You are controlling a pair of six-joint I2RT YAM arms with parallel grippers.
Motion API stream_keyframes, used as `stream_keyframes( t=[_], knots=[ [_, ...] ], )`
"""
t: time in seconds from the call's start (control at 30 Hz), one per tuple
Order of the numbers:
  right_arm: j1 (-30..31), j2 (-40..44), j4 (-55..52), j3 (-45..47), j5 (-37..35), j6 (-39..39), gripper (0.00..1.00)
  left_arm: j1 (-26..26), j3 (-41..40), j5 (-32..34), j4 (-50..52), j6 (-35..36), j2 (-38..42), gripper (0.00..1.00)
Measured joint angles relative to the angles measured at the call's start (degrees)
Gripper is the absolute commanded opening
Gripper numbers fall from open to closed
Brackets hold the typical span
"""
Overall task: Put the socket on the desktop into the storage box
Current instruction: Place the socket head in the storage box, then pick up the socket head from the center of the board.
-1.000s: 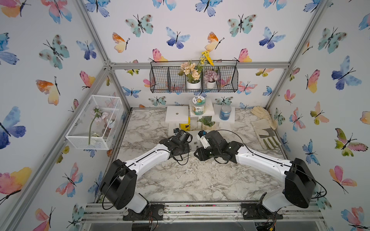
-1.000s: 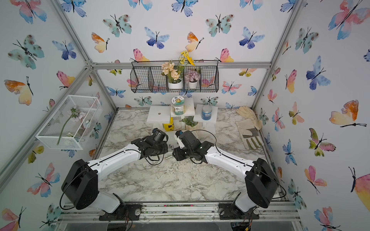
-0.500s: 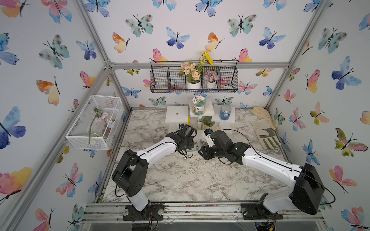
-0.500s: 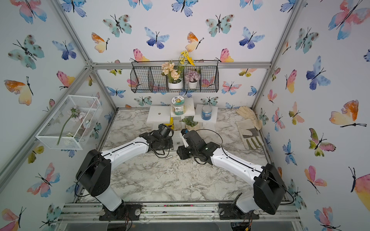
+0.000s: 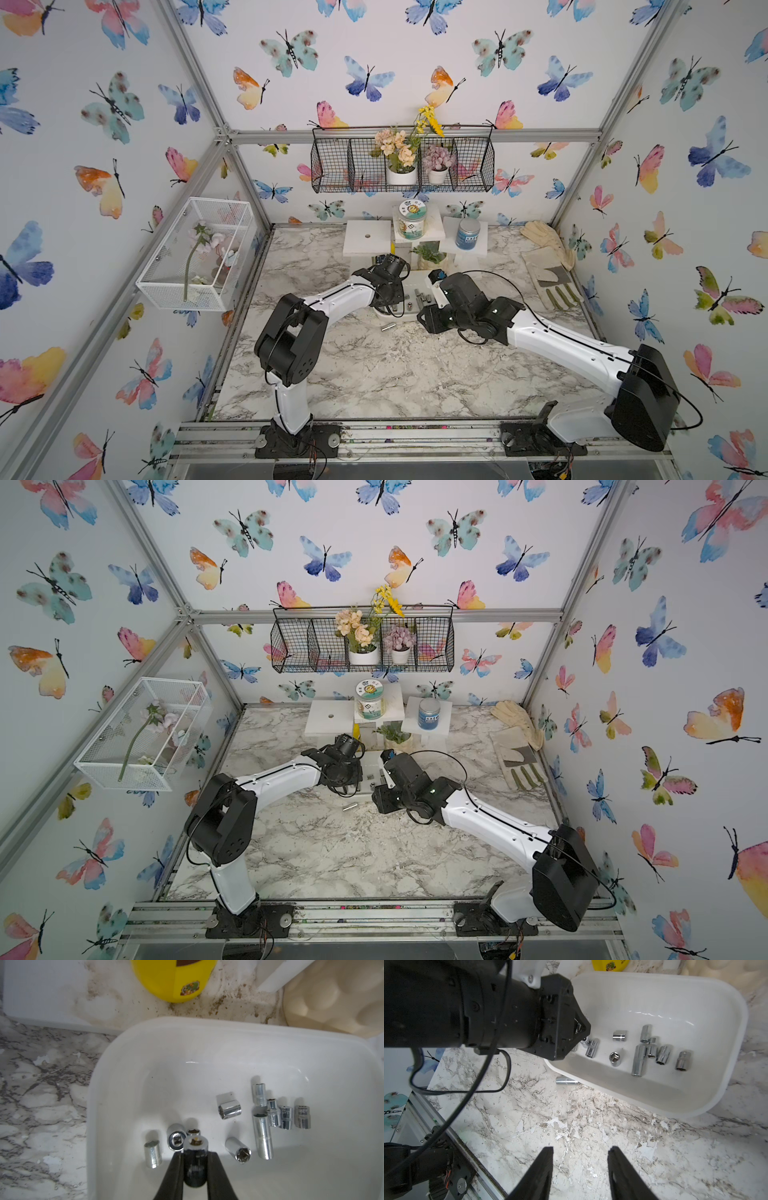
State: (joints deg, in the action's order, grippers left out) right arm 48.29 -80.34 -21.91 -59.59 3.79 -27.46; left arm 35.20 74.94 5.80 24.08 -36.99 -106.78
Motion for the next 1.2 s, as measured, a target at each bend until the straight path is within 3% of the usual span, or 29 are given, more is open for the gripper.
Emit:
stream_keyframes(
  t=[0.5, 0.87, 1.2],
  knots=[
    [-0.4, 0.3, -0.4, 0.2, -1.3, -0.5, 0.48, -0.5, 3.3, -0.2, -0.3, 1.4, -5.6, 0.14],
    [-0.5, 0.3, -0.3, 0.3, -1.6, -0.6, 0.48, -0.8, 3.3, -0.9, -0.7, 1.8, -6.3, 0.22],
    [-0.7, 0.3, -0.3, 0.3, -1.6, -0.6, 0.48, -1.0, 3.3, -1.0, -0.7, 1.9, -6.3, 0.39]
  ],
)
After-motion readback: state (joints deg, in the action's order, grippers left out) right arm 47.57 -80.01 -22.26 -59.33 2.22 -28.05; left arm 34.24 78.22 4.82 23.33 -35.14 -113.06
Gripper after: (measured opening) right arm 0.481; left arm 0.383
